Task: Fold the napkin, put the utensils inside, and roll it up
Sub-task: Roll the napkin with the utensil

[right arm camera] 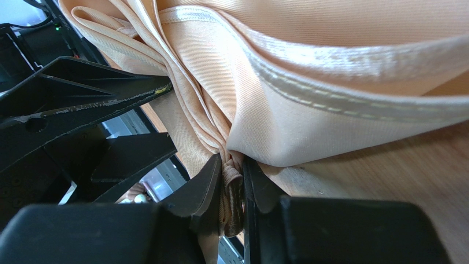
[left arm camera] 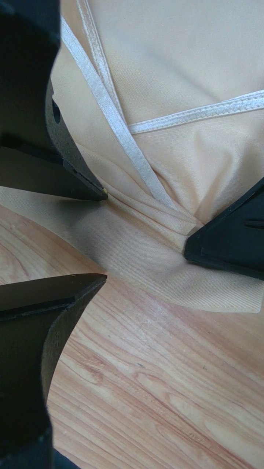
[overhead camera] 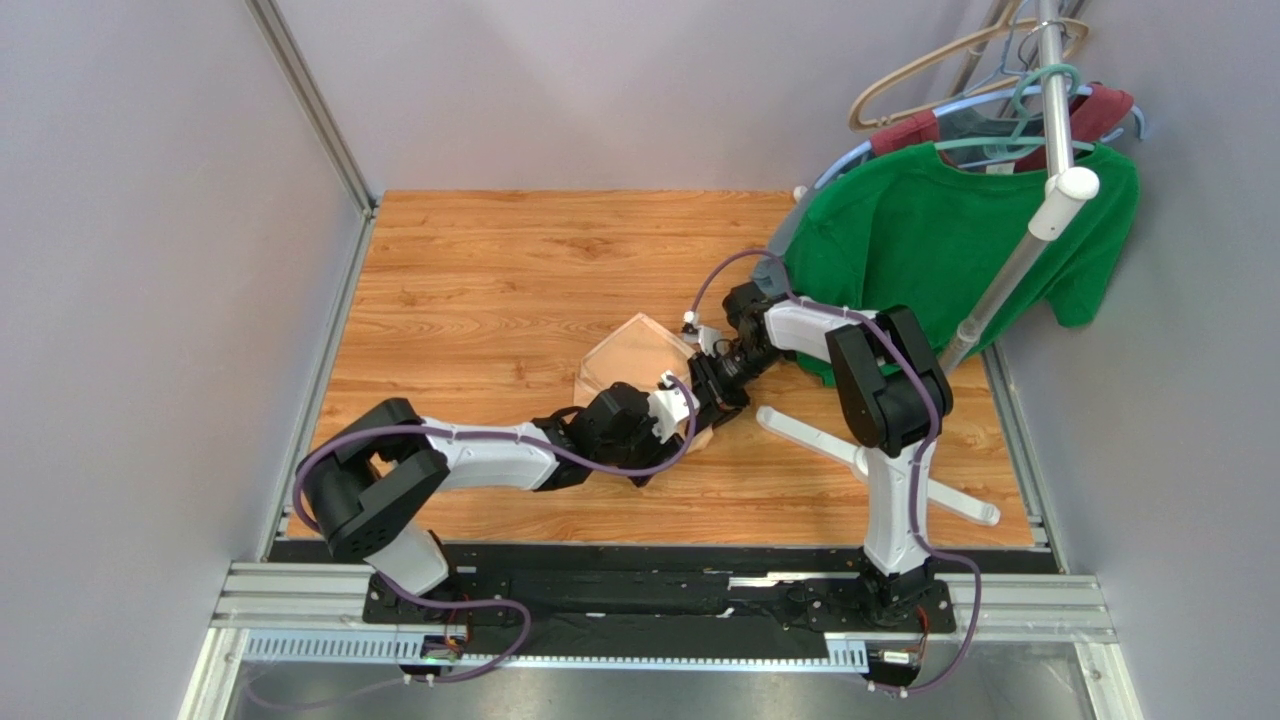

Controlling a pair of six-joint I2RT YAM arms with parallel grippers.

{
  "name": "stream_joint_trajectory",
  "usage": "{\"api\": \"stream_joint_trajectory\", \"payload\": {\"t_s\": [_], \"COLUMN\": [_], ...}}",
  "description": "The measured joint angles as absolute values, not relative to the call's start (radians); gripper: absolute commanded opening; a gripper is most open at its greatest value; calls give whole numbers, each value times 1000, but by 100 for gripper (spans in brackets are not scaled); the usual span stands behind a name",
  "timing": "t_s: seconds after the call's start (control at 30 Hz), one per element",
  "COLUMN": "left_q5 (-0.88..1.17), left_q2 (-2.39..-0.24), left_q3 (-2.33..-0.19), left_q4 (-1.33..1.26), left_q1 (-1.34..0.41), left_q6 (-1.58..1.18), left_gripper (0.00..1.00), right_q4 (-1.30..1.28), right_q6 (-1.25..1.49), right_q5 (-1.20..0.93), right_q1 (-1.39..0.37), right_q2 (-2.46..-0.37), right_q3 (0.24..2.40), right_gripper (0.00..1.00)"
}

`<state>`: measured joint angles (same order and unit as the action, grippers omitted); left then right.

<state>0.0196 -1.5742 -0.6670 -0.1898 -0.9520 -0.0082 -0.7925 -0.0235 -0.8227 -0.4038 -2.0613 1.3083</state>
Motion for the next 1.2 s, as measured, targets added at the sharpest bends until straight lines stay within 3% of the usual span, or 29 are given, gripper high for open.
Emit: {"api": "stream_joint_trajectory", "payload": {"t_s": [0.1,0.3,0.4,0.5,0.53,0.6,0.63,0.73,0.93,1.2], "left_q5": [0,-39,-27,-21,-19,-17,-16,-11,25,143], "left_q2": [-1589,-1608,-1608,-1610,-1610,-1611,-1612,-1611,-1606,-1592], "left_q3": [-678,-693,-693,-693,-693,-693,-693,-683,-661,-630], "left_q4": [-183,-182,-184,-189,-189,-192,-192,-212,-251,-283], "left_q1": [-960,-969,-980,-987,-986,-986,-986,-982,-969,-908], "left_q6": [-8,-4,1,-1,-2,-3,-5,-21,-59,-119], "left_gripper": [53,28,24,23,23,22,21,21,20,20], "right_q4": [-805,-821,-813,-812,-812,-810,-808,-787,-685,-488], "right_q6": [-31,-49,-51,-54,-54,-54,-52,-40,38,181], "right_q5": [-841,-867,-873,-878,-878,-878,-879,-906,-934,-889], "right_q1": [-395,-377,-367,-363,-363,-363,-363,-359,-337,-290], "right_q2": [-2078,-2091,-2092,-2092,-2092,-2092,-2092,-2088,-1981,-1774], "right_q3": [1317,1322,1326,1326,1326,1326,1326,1320,1220,1044], "right_gripper": [0,0,0,9,21,29,40,56,66,68]}}
